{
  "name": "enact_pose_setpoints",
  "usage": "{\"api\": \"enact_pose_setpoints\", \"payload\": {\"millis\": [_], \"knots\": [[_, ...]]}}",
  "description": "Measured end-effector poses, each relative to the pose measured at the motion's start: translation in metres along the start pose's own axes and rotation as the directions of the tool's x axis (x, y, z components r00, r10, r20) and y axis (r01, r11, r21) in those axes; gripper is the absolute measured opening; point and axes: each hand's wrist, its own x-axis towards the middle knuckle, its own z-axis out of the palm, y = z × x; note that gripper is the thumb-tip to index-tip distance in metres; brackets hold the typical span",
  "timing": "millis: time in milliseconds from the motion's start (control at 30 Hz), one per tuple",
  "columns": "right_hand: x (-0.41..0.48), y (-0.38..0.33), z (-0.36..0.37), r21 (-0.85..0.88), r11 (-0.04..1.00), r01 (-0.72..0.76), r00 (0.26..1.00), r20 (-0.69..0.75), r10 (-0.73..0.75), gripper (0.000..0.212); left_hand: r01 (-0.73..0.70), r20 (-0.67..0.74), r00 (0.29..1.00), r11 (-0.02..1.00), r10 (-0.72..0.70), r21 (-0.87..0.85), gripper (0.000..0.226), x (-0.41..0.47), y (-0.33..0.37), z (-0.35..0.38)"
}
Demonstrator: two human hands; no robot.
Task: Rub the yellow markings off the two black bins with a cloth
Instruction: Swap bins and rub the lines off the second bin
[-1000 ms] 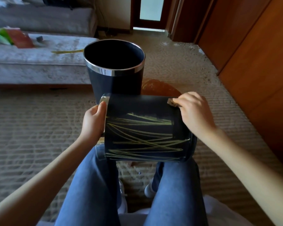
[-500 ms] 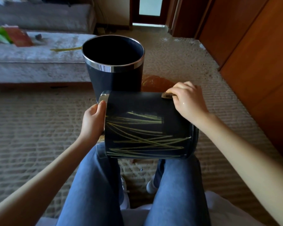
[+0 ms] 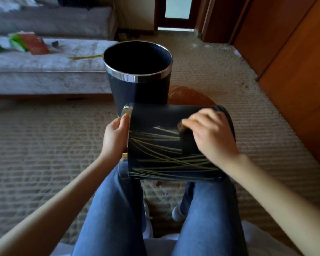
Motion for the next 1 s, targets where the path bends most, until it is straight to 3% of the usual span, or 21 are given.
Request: {"api": "enact_pose_setpoints", "payload": {"millis": [100, 167, 333, 400, 467, 567, 700, 767, 834, 1000], "knots": [[0.051, 0.012, 0.017, -0.017, 0.985, -0.169, 0.971, 0.171, 0.17, 0.03, 0.013, 0.015, 1.0, 1.0, -0.013, -0.015, 0.038, -0.006, 0.0, -0.002], [0.055, 0.011, 0.019, -0.024, 0.979, -0.2, 0.958, 0.206, 0.201, 0.03, 0.015, 0.028, 0.999, 1.0, -0.015, -0.011, 0.038, -0.005, 0.002, -0.003], [-0.021, -0.026, -0.01, 0.069, 0.998, -0.009, 1.0, 0.019, 0.008, 0.027, 0.012, 0.018, 1.0, 1.0, -0.012, -0.015, 0.038, -0.005, 0.004, 0.001], [-0.049, -0.041, -0.017, 0.045, 0.99, 0.137, 0.99, 0.018, -0.138, 0.024, 0.018, 0.019, 1.0, 0.999, -0.018, -0.028, 0.037, -0.006, 0.005, 0.001], [-0.054, -0.044, -0.013, 0.009, 0.981, 0.192, 0.981, 0.003, -0.192, 0.029, 0.029, 0.024, 0.999, 0.997, -0.027, -0.067, 0.035, -0.011, 0.007, 0.001], [-0.019, -0.034, 0.002, 0.015, 0.995, 0.098, 0.994, -0.055, -0.097, 0.029, 0.04, 0.028, 0.999, 0.995, -0.038, -0.089, 0.033, -0.015, 0.007, 0.0], [0.049, 0.0, 0.025, -0.042, 0.99, -0.138, 0.982, 0.122, 0.142, 0.03, 0.048, 0.033, 0.998, 0.995, -0.045, -0.09, 0.033, -0.017, 0.007, -0.002], [0.056, -0.004, 0.024, -0.099, 0.98, -0.173, 0.97, 0.155, 0.187, 0.027, 0.043, 0.041, 0.998, 0.995, -0.039, -0.092, 0.034, -0.017, 0.009, -0.002], [0.039, -0.025, 0.014, -0.121, 0.985, -0.119, 0.986, 0.103, 0.132, 0.026, 0.037, 0.041, 0.999, 0.994, -0.033, -0.1, 0.035, -0.018, 0.01, -0.001], [-0.031, -0.079, -0.001, 0.01, 0.991, 0.132, 0.991, -0.029, -0.132, 0.023, 0.02, 0.019, 1.0, 0.996, -0.019, -0.085, 0.035, -0.015, 0.011, 0.0]]}}
